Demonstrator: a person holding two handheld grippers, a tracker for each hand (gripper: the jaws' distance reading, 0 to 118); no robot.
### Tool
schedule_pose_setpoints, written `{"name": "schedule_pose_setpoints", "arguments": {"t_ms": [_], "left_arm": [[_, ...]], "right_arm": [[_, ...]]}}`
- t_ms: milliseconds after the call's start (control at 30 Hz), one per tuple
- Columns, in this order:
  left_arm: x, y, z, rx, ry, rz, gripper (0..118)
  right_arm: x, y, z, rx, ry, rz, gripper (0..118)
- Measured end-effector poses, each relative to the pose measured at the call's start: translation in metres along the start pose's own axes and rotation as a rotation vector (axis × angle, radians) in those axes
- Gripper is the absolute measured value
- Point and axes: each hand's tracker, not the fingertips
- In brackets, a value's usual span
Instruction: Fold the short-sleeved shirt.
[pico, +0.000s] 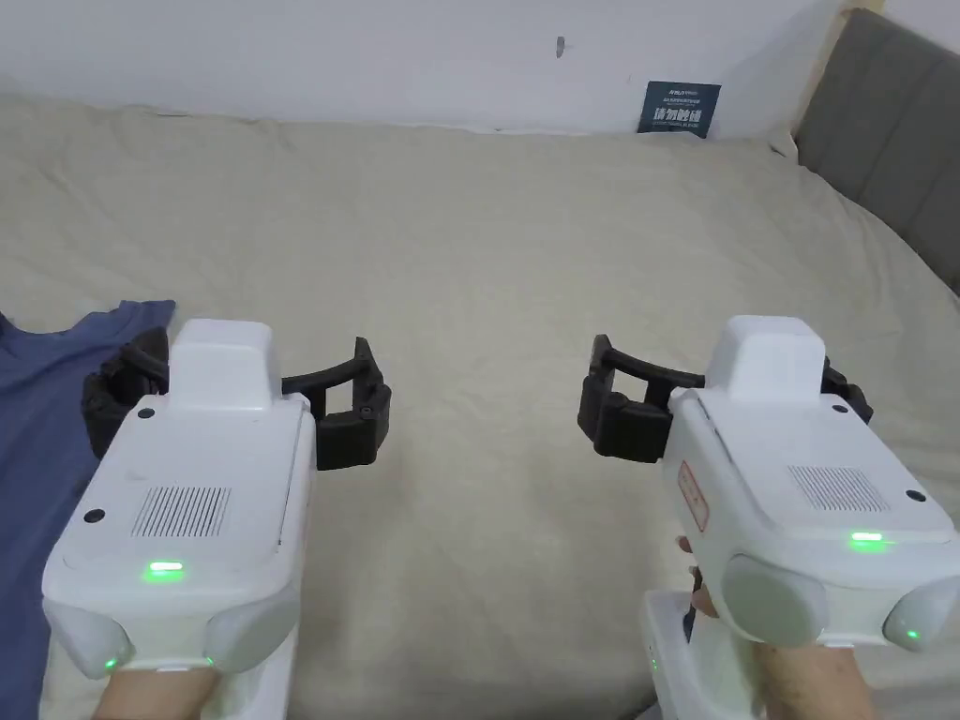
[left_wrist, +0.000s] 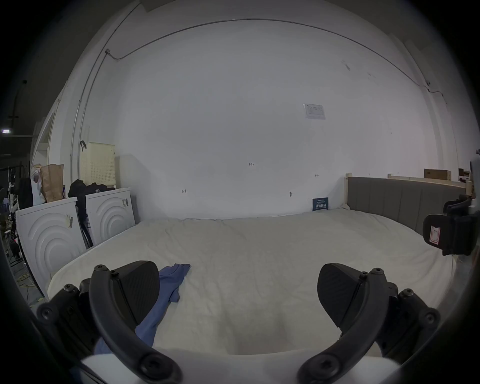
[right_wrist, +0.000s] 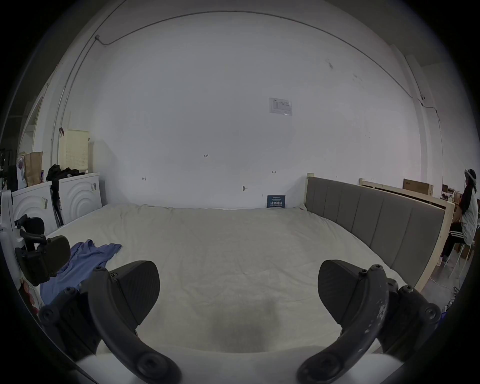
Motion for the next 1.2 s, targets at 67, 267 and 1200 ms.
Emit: {"name": "schedule_pose_setpoints", "arguments": {"t_ms": [67, 267, 1200], "left_arm": [[0.0003, 0.0004, 0.0003, 0.001, -0.002, 0.001, 118], [0.0014, 0.0006, 0.0028, 0.004, -0.009, -0.004, 118], [0.0007, 0.004, 0.0043, 0.019, -0.004, 0.004, 118]], "right_arm": [[0.0003, -0.0005, 0.0002, 0.0, 0.0, -0.001, 118], [0.0002, -0.0018, 0.0018, 0.001, 0.0, 0.008, 118], [-0.0023, 0.0011, 0.0038, 0.013, 0.011, 0.014, 118]]}}
